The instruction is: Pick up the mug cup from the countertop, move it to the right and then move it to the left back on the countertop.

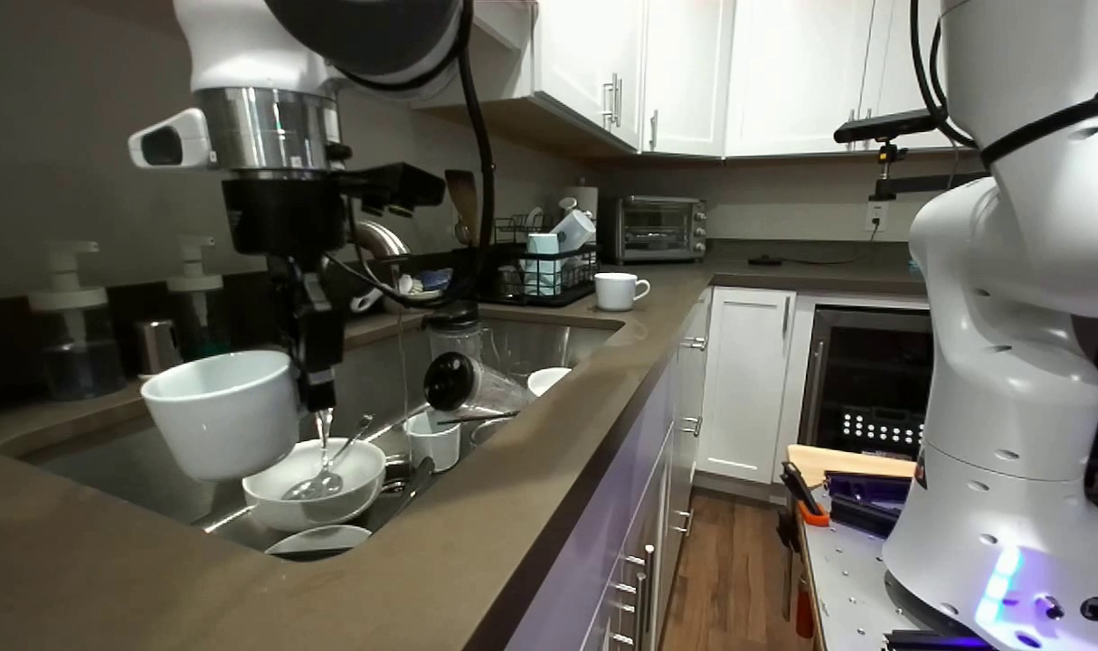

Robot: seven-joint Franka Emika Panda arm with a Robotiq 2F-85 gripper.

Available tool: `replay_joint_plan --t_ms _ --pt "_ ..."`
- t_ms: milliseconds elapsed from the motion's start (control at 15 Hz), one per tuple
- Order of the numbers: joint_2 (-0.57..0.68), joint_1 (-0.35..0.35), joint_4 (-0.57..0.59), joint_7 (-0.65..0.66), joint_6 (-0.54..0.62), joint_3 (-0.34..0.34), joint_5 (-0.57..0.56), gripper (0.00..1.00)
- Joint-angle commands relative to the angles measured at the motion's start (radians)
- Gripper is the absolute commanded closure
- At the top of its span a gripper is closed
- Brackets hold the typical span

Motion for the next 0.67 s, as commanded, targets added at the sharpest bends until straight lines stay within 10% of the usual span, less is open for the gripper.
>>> replay_joint_plan --t_ms 0,600 --pt "-0.071 0.018 -0.106 0.231 0.067 -0.005 -0.039 0.95" --pt "-0.152 -0.061 -0.216 0.422 0.062 -0.098 -0.066 0.95"
